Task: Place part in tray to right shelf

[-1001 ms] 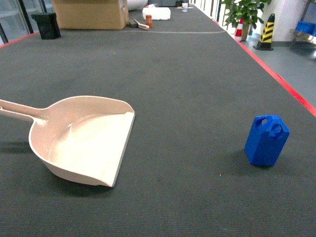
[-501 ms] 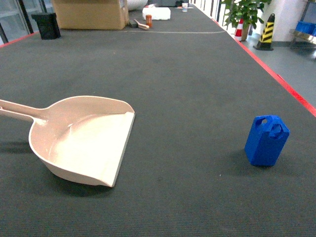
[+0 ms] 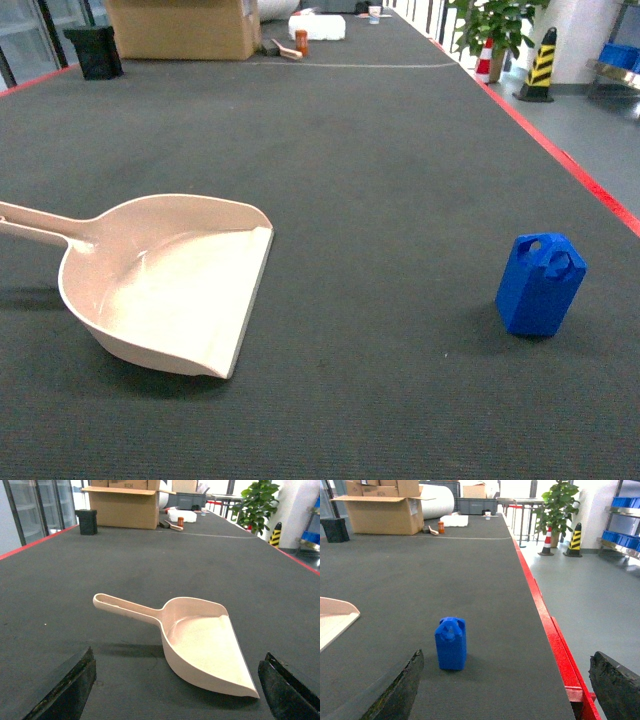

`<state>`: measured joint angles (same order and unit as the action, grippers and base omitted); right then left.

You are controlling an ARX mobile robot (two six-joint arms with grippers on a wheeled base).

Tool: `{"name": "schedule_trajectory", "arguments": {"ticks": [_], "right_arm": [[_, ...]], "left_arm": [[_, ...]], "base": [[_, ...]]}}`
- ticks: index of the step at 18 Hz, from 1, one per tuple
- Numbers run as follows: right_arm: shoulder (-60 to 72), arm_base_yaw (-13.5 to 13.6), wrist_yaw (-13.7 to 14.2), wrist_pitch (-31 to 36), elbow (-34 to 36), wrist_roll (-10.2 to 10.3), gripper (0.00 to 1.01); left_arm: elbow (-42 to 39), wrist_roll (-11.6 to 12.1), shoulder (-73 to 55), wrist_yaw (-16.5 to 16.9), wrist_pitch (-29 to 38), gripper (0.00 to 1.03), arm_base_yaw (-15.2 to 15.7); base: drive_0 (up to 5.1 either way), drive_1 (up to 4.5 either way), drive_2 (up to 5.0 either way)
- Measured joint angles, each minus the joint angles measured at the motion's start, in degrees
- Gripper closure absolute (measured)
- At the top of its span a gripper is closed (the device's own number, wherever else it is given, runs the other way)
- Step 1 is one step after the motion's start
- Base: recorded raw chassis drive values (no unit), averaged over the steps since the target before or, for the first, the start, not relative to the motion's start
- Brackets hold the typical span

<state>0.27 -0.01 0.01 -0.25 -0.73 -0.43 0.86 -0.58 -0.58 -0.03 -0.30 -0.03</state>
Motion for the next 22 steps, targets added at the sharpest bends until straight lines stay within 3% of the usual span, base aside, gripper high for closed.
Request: {"name": "schedule_trajectory", "arguments": {"ticks": [3, 4, 5, 6, 7, 8, 10, 11, 12, 13, 14, 15, 18, 22], "right_arm": [[0.0, 0.0, 0.0, 0.0, 0.0, 0.0, 0.03], [0.0, 0.0, 0.0, 0.0, 0.0, 0.0, 0.03], [0.0, 0.0, 0.0, 0.0, 0.0, 0.0, 0.03], [0.0, 0.0, 0.0, 0.0, 0.0, 0.0, 0.03], [0.0, 0.0, 0.0, 0.0, 0.0, 0.0, 0.03], [0.0, 0.0, 0.0, -0.1, 0.0, 0.0, 0.03], [0.0, 0.0, 0.0, 0.0, 0.0, 0.0, 0.03], [0.0, 0.0, 0.0, 0.0, 0.0, 0.0, 0.03], [0.0, 0.0, 0.0, 0.0, 0.0, 0.0, 0.03], [0.0, 0.0, 0.0, 0.0, 0.0, 0.0, 0.03], [0.0, 0.0, 0.0, 0.0, 0.0, 0.0, 0.03], [0.0, 0.0, 0.0, 0.0, 0.0, 0.0, 0.03], [0.0, 0.0, 0.0, 0.0, 0.0, 0.0, 0.03], [0.0, 0.0, 0.0, 0.0, 0.0, 0.0, 0.03]], "left_arm": [[0.0, 0.0, 0.0, 0.0, 0.0, 0.05, 0.0], [0.6, -1.2, -0.8, -4.3, -3.0, 0.05, -1.4], [2.5, -4.7, -4.6, -12.7, -6.6, 0.05, -5.2], [3.5, -9.0, -8.5, -17.2, -7.3, 0.05, -4.4], [3.6, -15.0, -11.2, -16.7, -5.5, 0.05, -0.1], [3.8, -19.5, -14.0, -12.2, -0.9, 0.05, 3.7], [4.4, -28.1, -25.0, -3.7, 10.1, 0.05, 8.3], [4.7, -33.0, -34.6, -0.9, 18.6, 0.05, 9.2], [5.6, -36.0, -41.7, 1.2, 24.8, 0.05, 9.2], [7.4, -40.5, -51.1, 3.5, 33.0, 0.05, 9.4], [9.7, -44.7, -59.9, 4.4, 40.2, 0.05, 9.7], [12.3, -47.5, -68.1, 5.0, 45.8, 0.05, 9.6], [19.6, -51.7, -87.3, 5.9, 51.7, 0.05, 9.6], [24.4, -52.3, -95.1, 6.6, 52.7, 0.05, 10.4]], "base": [[0.0, 0.00, 0.0], [0.0, 0.00, 0.0], [0.0, 0.00, 0.0], [0.0, 0.00, 0.0], [0.0, 0.00, 0.0], [0.0, 0.00, 0.0], [0.0, 0.00, 0.0], [0.0, 0.00, 0.0], [0.0, 0.00, 0.0], [0.0, 0.00, 0.0], [0.0, 0.00, 0.0], [0.0, 0.00, 0.0], [0.0, 0.00, 0.0], [0.0, 0.00, 0.0]]}}
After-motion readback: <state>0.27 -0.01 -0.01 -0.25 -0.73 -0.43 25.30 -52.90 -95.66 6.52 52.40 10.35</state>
